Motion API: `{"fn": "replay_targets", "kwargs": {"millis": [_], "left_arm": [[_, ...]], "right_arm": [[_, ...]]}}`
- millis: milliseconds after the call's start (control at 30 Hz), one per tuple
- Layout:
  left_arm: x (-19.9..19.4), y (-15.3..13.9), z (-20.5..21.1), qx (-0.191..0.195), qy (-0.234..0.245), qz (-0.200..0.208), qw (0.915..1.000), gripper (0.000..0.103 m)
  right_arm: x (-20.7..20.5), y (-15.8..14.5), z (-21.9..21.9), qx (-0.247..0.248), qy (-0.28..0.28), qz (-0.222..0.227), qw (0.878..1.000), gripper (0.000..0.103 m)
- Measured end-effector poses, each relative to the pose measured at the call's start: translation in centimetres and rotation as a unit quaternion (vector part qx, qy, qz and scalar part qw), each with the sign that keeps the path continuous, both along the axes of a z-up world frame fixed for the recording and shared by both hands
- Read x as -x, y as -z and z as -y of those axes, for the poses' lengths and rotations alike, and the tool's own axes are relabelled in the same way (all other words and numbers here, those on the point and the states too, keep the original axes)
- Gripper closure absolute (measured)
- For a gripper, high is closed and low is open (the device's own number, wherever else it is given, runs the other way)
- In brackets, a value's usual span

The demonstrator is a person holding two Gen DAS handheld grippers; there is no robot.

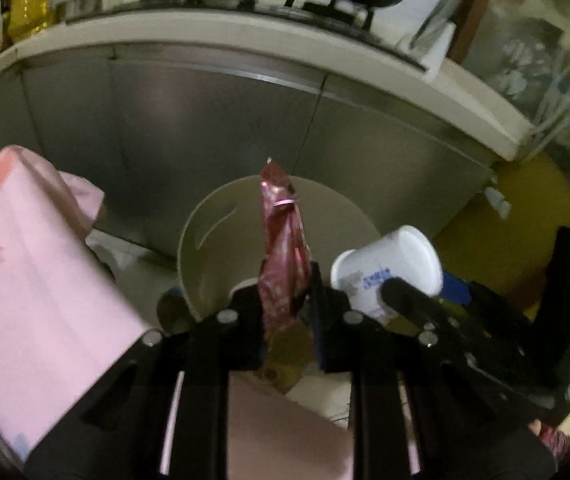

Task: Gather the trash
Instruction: 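Carry both items to the beige bin and open both tools to drop them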

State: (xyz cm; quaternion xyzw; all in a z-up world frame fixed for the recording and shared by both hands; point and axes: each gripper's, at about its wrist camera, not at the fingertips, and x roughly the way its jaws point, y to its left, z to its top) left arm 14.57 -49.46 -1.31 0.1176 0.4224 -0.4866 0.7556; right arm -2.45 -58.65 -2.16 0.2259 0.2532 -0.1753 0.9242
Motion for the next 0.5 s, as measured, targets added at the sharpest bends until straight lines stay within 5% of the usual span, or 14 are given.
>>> {"fn": "replay_targets", "kwargs": {"millis": [133, 300, 500], "left_arm": [[-1.6, 3.1, 1.2, -0.04, -0.024, -0.019, 0.9987, 0.053], [-1.7, 3.3, -0.3, -0.037, -0.046, -0.031, 0.9978, 0.053], [1.8, -1.1, -5.2, -0.025, -0.078, 0.078, 0.9936, 0.053]], "right_arm": [[-0.3, 1.6, 0.0, -0.018, -0.006, -0.019, 1.0, 0.035], [0.7, 1.1, -0.6, -0.007, 0.003, -0.003, 1.0, 0.035], [1.6, -1.3, -2.6, -0.014, -0.012, 0.037, 0.999, 0.035]]}}
